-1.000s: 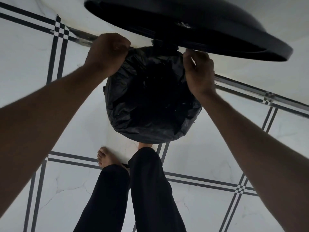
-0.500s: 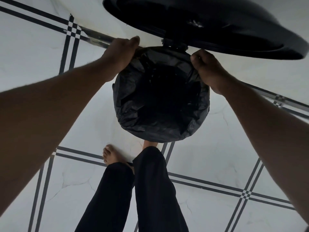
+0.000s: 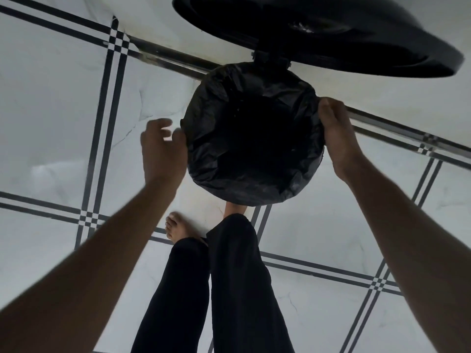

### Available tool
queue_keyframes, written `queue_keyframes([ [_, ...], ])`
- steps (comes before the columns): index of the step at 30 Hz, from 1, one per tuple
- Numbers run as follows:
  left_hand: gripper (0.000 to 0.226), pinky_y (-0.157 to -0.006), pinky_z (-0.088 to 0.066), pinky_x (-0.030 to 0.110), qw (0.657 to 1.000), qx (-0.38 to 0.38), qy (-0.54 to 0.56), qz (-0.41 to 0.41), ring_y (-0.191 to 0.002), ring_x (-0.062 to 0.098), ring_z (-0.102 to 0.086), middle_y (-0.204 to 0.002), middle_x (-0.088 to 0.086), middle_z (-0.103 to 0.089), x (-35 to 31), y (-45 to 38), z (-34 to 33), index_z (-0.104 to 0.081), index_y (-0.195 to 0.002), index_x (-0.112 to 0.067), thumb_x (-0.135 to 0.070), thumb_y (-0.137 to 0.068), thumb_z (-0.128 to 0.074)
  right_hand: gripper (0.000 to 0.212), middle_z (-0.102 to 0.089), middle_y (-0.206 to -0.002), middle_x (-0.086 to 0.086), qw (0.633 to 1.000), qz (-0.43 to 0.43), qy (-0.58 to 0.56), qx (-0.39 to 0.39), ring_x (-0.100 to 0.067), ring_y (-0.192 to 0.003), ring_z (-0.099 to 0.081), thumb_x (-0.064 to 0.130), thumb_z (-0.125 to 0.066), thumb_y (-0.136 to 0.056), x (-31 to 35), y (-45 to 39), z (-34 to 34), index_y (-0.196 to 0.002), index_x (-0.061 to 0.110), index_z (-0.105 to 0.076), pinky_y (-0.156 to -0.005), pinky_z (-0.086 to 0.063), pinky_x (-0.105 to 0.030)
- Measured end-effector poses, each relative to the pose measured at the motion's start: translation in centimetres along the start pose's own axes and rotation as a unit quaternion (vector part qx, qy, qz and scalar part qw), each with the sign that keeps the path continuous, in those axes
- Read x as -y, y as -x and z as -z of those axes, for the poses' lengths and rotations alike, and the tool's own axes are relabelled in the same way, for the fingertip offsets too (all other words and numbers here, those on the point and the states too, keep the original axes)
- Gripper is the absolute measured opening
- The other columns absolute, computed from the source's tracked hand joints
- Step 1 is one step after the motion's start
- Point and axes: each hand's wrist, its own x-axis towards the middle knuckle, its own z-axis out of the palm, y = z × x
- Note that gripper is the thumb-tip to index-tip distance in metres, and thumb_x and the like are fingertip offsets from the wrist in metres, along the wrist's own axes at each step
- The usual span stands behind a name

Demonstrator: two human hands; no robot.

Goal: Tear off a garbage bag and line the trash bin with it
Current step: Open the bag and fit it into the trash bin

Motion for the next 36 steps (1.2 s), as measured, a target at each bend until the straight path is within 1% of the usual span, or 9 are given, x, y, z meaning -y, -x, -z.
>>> queue_keyframes([
  [4,0.04,-0.095,-0.05,0.038,0.99,-0.01,0.062,0.13,-0.104,0.024,-0.061,-0.125,0.003,-0.058,2.4,1.9,0.3,-0.053,-0.125,-0.025,-0.039,-0.087,-0.052,0.056,-0.066,-0.125,0.003,0.986,-0.098,-0.129,-0.036,-0.014,-0.112,-0.062,0.066,-0.042,-0.091,0.2,-0.1,0.5,-0.122,0.024,-0.062,-0.092,-0.049,-0.033],
  [9,0.015,-0.08,-0.049,0.034,0.957,0.063,0.154,0.237,-0.077,0.02,-0.055,-0.091,0.003,-0.056,3.5,3.7,0.8,-0.06,-0.09,-0.023,-0.035,-0.093,-0.052,0.032,-0.059,-0.094,0.003,0.941,-0.2,-0.184,-0.2,-0.013,-0.085,-0.055,0.047,-0.045,-0.097,-1.7,3.6,0.2,-0.101,0.019,-0.061,-0.077,-0.043,-0.031],
  [13,0.033,-0.089,-0.053,0.032,0.902,0.124,0.254,0.326,-0.092,0.017,-0.065,-0.099,0.001,-0.067,3.5,5.1,0.5,-0.065,-0.101,-0.019,-0.042,-0.104,-0.042,0.044,-0.067,-0.118,-0.001,0.936,-0.231,-0.231,-0.129,-0.017,-0.108,-0.064,0.053,-0.043,-0.098,-4.9,8.5,-1.2,-0.124,0.021,-0.06,-0.088,-0.054,-0.036],
  [16,0.039,-0.091,-0.052,0.033,0.888,0.143,0.279,0.337,-0.099,0.018,-0.066,-0.105,0.003,-0.069,3.0,5.5,0.2,-0.063,-0.11,-0.018,-0.048,-0.103,-0.039,0.052,-0.066,-0.124,-0.006,0.929,-0.22,-0.292,-0.052,-0.024,-0.112,-0.065,0.058,-0.039,-0.099,-5.5,9.6,-1.6,-0.135,0.025,-0.054,-0.094,-0.055,-0.044],
  [21,0.05,-0.097,-0.05,0.034,0.888,0.141,0.279,0.337,-0.101,0.017,-0.065,-0.11,0.002,-0.069,2.7,5.2,0.0,-0.062,-0.121,-0.015,-0.052,-0.103,-0.035,0.059,-0.068,-0.119,-0.011,0.882,-0.255,-0.381,-0.11,-0.027,-0.115,-0.065,0.056,-0.045,-0.097,-5.2,8.8,-1.8,-0.129,0.008,-0.058,-0.101,-0.051,-0.046],
  [26,0.051,-0.098,-0.051,0.036,0.881,0.144,0.296,0.341,-0.105,0.02,-0.067,-0.112,0.004,-0.07,2.9,5.2,0.2,-0.061,-0.125,-0.012,-0.051,-0.103,-0.036,0.054,-0.07,-0.085,-0.009,0.838,-0.257,-0.464,-0.13,-0.022,-0.081,-0.07,0.05,-0.044,-0.1,-5.2,9.2,-2.3,-0.101,0.002,-0.067,-0.086,-0.058,-0.034],
  [29,0.05,-0.099,-0.051,0.037,0.882,0.134,0.298,0.34,-0.105,0.02,-0.067,-0.111,0.004,-0.07,2.7,5.2,0.3,-0.061,-0.125,-0.012,-0.05,-0.103,-0.036,0.048,-0.069,-0.109,-0.009,0.861,-0.303,-0.377,-0.159,-0.022,-0.1,-0.068,0.049,-0.042,-0.102,-5.8,9.6,-2.7,-0.111,0.007,-0.063,-0.095,-0.055,-0.037],
  [32,0.05,-0.1,-0.051,0.037,0.883,0.125,0.3,0.34,-0.107,0.02,-0.066,-0.117,0.005,-0.069,2.5,5.2,0.2,-0.06,-0.126,-0.012,-0.05,-0.104,-0.036,0.041,-0.063,-0.116,-0.011,0.845,-0.337,-0.37,-0.189,-0.024,-0.103,-0.065,0.046,-0.043,-0.102,-6.5,11.0,-3.3,-0.109,0.009,-0.06,-0.092,-0.056,-0.04],
  [36,0.053,-0.104,-0.05,0.04,0.867,0.135,0.324,0.353,-0.109,0.022,-0.067,-0.122,0.006,-0.068,2.4,5.2,0.0,-0.058,-0.132,-0.012,-0.051,-0.103,-0.036,0.058,-0.066,-0.123,-0.013,0.834,-0.32,-0.443,-0.079,-0.03,-0.114,-0.063,0.057,-0.037,-0.101,-6.8,12.5,-4.5,-0.124,0.009,-0.06,-0.099,-0.052,-0.05],
])
